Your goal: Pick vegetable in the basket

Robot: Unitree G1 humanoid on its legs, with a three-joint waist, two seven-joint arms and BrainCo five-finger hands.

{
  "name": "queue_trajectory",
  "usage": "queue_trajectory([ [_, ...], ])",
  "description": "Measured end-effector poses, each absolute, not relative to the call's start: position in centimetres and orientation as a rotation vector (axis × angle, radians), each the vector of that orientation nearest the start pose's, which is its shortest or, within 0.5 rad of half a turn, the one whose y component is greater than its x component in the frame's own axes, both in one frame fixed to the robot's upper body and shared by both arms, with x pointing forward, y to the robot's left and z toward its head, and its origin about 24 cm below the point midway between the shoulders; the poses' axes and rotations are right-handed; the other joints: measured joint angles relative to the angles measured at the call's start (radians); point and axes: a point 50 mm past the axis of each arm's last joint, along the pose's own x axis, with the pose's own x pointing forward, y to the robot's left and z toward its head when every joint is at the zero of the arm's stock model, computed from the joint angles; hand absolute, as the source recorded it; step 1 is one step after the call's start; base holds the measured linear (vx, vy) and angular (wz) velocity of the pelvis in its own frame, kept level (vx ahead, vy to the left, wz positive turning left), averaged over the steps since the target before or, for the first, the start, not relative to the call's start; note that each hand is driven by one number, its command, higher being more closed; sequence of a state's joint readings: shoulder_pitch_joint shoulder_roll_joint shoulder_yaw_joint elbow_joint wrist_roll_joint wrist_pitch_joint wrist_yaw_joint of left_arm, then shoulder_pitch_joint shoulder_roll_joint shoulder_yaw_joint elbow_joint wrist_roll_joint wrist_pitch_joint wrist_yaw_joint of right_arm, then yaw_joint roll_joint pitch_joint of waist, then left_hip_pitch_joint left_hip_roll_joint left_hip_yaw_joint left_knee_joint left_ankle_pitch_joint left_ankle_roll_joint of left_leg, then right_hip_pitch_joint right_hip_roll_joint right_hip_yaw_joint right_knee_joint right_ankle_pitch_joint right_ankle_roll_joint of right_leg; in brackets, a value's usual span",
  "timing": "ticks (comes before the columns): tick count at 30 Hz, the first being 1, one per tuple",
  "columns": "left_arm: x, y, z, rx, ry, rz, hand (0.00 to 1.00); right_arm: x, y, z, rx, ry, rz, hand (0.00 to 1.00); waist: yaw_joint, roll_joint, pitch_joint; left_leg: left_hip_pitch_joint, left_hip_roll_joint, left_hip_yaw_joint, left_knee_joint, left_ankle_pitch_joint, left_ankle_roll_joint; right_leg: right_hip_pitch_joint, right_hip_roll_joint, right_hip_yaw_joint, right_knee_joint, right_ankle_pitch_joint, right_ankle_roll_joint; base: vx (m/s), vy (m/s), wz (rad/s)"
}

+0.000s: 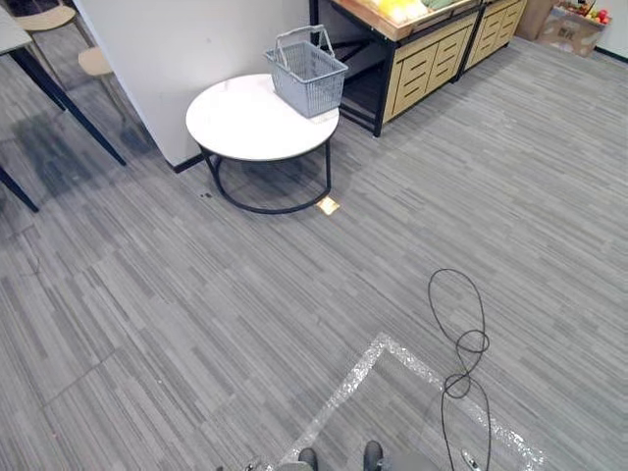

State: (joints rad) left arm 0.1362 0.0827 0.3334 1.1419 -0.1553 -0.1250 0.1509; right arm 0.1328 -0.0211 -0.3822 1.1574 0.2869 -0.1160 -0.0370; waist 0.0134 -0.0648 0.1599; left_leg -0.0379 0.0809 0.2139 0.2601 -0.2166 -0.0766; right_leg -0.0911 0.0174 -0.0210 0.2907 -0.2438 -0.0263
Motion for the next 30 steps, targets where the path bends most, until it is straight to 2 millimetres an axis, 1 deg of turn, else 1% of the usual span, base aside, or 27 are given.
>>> queue_trajectory([
  [1, 5.3, 23.1, -16.3, -0.178, 1.088, 0.672, 0.00, 4.7, -20.3, -17.0, 0.386, 1.093, -0.624, 0.00, 0.004, 0.001, 0.004, -0.115, 0.050, 0.021, 0.256, -0.013, 0.001, 0.011, 0.010, -0.010, 0.004, -0.009, -0.011, 0.03, -0.146, 0.10],
  [2, 5.6, 22.5, -16.3, -0.236, 1.064, 0.706, 0.00, 4.8, -20.7, -16.8, 0.355, 1.078, -0.607, 0.00, 0.008, 0.022, 0.016, -0.217, 0.112, 0.009, 0.496, 0.026, 0.062, 0.038, 0.035, -0.020, 0.010, -0.015, -0.022, 0.07, -0.154, 0.06],
  [3, 5.5, 22.0, -16.4, -0.271, 1.063, 0.722, 0.00, 4.8, -21.0, -16.7, 0.332, 1.067, -0.595, 0.00, 0.019, 0.037, 0.022, -0.268, 0.145, -0.006, 0.629, 0.081, 0.108, 0.062, 0.053, -0.020, 0.020, -0.029, -0.037, 0.11, -0.102, -0.02],
  [5, 5.4, 22.0, -16.3, -0.286, 1.051, 0.736, 0.00, 5.1, -21.0, -16.6, 0.306, 1.066, -0.566, 0.00, 0.026, 0.031, 0.021, -0.347, 0.148, -0.044, 0.764, 0.136, 0.097, 0.083, 0.057, -0.012, 0.045, -0.074, -0.061, 0.17, -0.051, 0.00],
  [6, 5.4, 22.0, -16.3, -0.285, 1.045, 0.736, 0.00, 5.4, -21.0, -16.6, 0.296, 1.058, -0.553, 0.00, 0.029, 0.029, 0.016, -0.375, 0.139, -0.042, 0.766, 0.090, 0.068, 0.099, 0.053, 0.000, 0.046, -0.090, -0.063, 0.23, -0.030, -0.02],
  [7, 5.4, 21.9, -16.3, -0.286, 1.042, 0.735, 0.00, 5.8, -21.0, -16.5, 0.291, 1.048, -0.544, 0.00, 0.031, 0.030, 0.016, -0.388, 0.135, -0.036, 0.750, 0.069, 0.057, 0.102, 0.049, 0.006, 0.045, -0.095, -0.066, 0.33, 0.018, -0.18],
  [8, 5.5, 21.9, -16.3, -0.284, 1.041, 0.729, 0.00, 6.9, -21.1, -16.2, 0.288, 1.017, -0.530, 0.00, 0.035, 0.025, 0.015, -0.407, 0.114, -0.023, 0.673, 0.033, 0.036, 0.113, 0.036, 0.023, 0.033, -0.104, -0.064, 0.30, 0.056, -0.33],
  [9, 5.6, 21.8, -16.3, -0.279, 1.040, 0.720, 0.00, 7.8, -21.1, -16.0, 0.283, 0.994, -0.512, 0.00, 0.041, 0.027, 0.015, -0.414, 0.096, 0.005, 0.538, 0.028, 0.037, 0.129, 0.018, 0.037, 0.014, -0.105, -0.063, 0.38, 0.103, -0.38],
  [10, 5.6, 21.7, -16.3, -0.276, 1.040, 0.717, 0.00, 8.2, -20.9, -16.0, 0.280, 0.988, -0.500, 0.00, 0.044, 0.028, 0.015, -0.415, 0.086, 0.025, 0.461, 0.035, 0.038, 0.141, 0.010, 0.045, -0.001, -0.105, -0.062, 0.39, 0.128, -0.39],
  [11, 5.7, 21.6, -16.3, -0.272, 1.040, 0.709, 0.00, 8.9, -20.4, -15.9, 0.274, 0.982, -0.463, 0.00, 0.049, 0.032, 0.012, -0.415, 0.067, 0.051, 0.297, 0.069, 0.037, 0.178, -0.006, 0.061, -0.043, -0.102, -0.045, 0.53, 0.184, -0.37],
  [12, 5.8, 21.4, -16.3, -0.267, 1.039, 0.694, 0.00, 9.5, -19.6, -15.9, 0.269, 0.977, -0.422, 0.00, 0.057, 0.043, 0.006, -0.418, 0.052, 0.060, 0.137, 0.126, 0.033, 0.221, -0.017, 0.079, -0.089, -0.107, -0.036, 0.50, 0.187, -0.39],
  [14, 5.7, 21.2, -16.2, -0.270, 1.031, 0.693, 0.00, 10.2, -19.3, -15.7, 0.265, 0.957, -0.400, 0.00, 0.077, 0.051, -0.012, -0.432, 0.037, 0.054, -0.032, 0.198, 0.025, 0.275, -0.042, 0.111, -0.155, -0.121, -0.013, 0.58, 0.269, -0.60],
  [15, 5.1, 21.4, -16.2, -0.262, 1.042, 0.704, 0.00, 10.1, -18.9, -15.8, 0.284, 0.959, -0.404, 0.00, 0.091, 0.044, -0.034, -0.435, 0.024, 0.056, -0.017, 0.276, 0.040, 0.310, -0.074, 0.143, -0.184, -0.127, -0.011, 0.75, 0.361, -0.77],
  [16, 4.9, 21.9, -16.2, -0.249, 1.042, 0.710, 0.00, 10.3, -18.3, -15.8, 0.307, 0.954, -0.404, 0.00, 0.092, 0.012, -0.055, -0.434, -0.008, 0.070, 0.005, 0.283, 0.112, 0.291, -0.116, 0.165, -0.129, -0.120, -0.004, 0.64, 0.317, -0.55],
  [17, 4.8, 22.2, -16.1, -0.241, 1.039, 0.713, 0.00, 10.3, -17.8, -15.9, 0.321, 0.959, -0.398, 0.00, 0.092, -0.005, -0.070, -0.431, -0.022, 0.085, 0.010, 0.267, 0.125, 0.268, -0.134, 0.171, -0.088, -0.108, 0.018, 0.67, 0.288, -0.22],
  [18, 4.8, 22.5, -16.1, -0.231, 1.035, 0.714, 0.00, 10.0, -17.3, -16.0, 0.343, 0.970, -0.394, 0.00, 0.083, -0.020, -0.091, -0.427, -0.039, 0.096, 0.036, 0.237, 0.149, 0.234, -0.151, 0.175, -0.011, -0.074, 0.053, 0.55, 0.231, 0.01],
  [19, 4.8, 22.7, -16.0, -0.222, 1.035, 0.712, 0.00, 9.7, -17.0, -16.2, 0.358, 0.983, -0.394, 0.00, 0.074, -0.032, -0.104, -0.410, -0.057, 0.102, 0.049, 0.202, 0.162, 0.211, -0.158, 0.181, 0.065, -0.029, 0.056, 0.71, 0.268, 0.05],
  [20, 5.0, 22.9, -16.0, -0.204, 1.037, 0.696, 0.00, 9.5, -17.0, -16.3, 0.371, 0.988, -0.407, 0.00, 0.071, -0.039, -0.108, -0.372, -0.073, 0.103, 0.047, 0.171, 0.170, 0.185, -0.155, 0.194, 0.163, 0.037, 0.072, 0.71, 0.274, 0.03],
  [21, 5.1, 22.9, -16.0, -0.183, 1.046, 0.672, 0.00, 9.4, -17.3, -16.3, 0.381, 0.988, -0.425, 0.00, 0.067, -0.039, -0.107, -0.302, -0.085, 0.101, 0.029, 0.129, 0.176, 0.138, -0.142, 0.205, 0.316, 0.182, 0.125, 0.69, 0.272, -0.04],
  [22, 5.2, 23.0, -16.0, -0.172, 1.047, 0.661, 0.00, 9.2, -17.5, -16.3, 0.386, 0.987, -0.438, 0.00, 0.062, -0.039, -0.107, -0.241, -0.093, 0.101, 0.004, 0.107, 0.177, 0.098, -0.135, 0.212, 0.443, 0.287, 0.201, 0.60, 0.256, -0.06],
  [23, 5.1, 23.2, -16.0, -0.148, 1.059, 0.642, 0.00, 9.2, -17.6, -16.3, 0.383, 0.985, -0.435, 0.00, 0.050, -0.032, -0.102, -0.165, -0.099, 0.099, -0.012, 0.086, 0.181, 0.032, -0.126, 0.210, 0.625, 0.316, 0.257, 0.57, 0.222, -0.04],
  [24, 5.0, 23.3, -16.1, -0.134, 1.071, 0.630, 0.00, 9.2, -17.8, -16.3, 0.381, 0.982, -0.431, 0.00, 0.039, -0.028, -0.096, -0.109, -0.105, 0.095, -0.030, 0.079, 0.186, -0.021, -0.129, 0.183, 0.740, 0.314, 0.255, 0.55, 0.193, -0.03],
  [25, 5.0, 23.2, -16.1, -0.135, 1.078, 0.627, 0.00, 9.3, -18.0, -16.2, 0.374, 0.975, -0.431, 0.00, 0.029, -0.022, -0.092, -0.068, -0.105, 0.087, -0.047, 0.072, 0.187, -0.057, -0.130, 0.157, 0.803, 0.304, 0.242, 0.52, 0.151, 0.02],
  [26, 5.0, 23.0, -16.2, -0.135, 1.085, 0.616, 0.00, 9.2, -18.5, -16.1, 0.364, 0.969, -0.439, 0.00, 0.016, -0.008, -0.085, 0.010, -0.104, 0.076, -0.089, 0.067, 0.186, -0.124, -0.137, 0.100, 0.882, 0.276, 0.210, 0.44, 0.109, 0.04],
  [27, 5.8, 22.7, -16.1, -0.138, 1.073, 0.599, 0.00, 9.0, -18.9, -16.1, 0.358, 0.969, -0.452, 0.00, 0.014, 0.002, -0.079, 0.082, -0.102, 0.073, -0.137, 0.059, 0.179, -0.196, -0.153, 0.046, 0.907, 0.235, 0.184, 0.42, 0.097, 0.07],
  [28, 6.2, 22.6, -16.1, -0.144, 1.064, 0.595, 0.00, 8.8, -19.1, -16.1, 0.358, 0.968, -0.460, 0.00, 0.014, 0.006, -0.076, 0.108, -0.100, 0.072, -0.155, 0.049, 0.174, -0.228, -0.162, 0.020, 0.901, 0.213, 0.171, 0.40, 0.061, 0.05],
  [30, 7.7, 21.7, -16.0, -0.187, 1.033, 0.591, 0.00, 8.7, -19.8, -15.9, 0.382, 0.942, -0.511, 0.00, 0.011, 0.010, -0.060, 0.213, -0.096, 0.066, -0.192, 0.012, 0.156, -0.321, -0.203, -0.081, 0.766, 0.137, 0.103, 0.43, -0.024, 0.05],
])
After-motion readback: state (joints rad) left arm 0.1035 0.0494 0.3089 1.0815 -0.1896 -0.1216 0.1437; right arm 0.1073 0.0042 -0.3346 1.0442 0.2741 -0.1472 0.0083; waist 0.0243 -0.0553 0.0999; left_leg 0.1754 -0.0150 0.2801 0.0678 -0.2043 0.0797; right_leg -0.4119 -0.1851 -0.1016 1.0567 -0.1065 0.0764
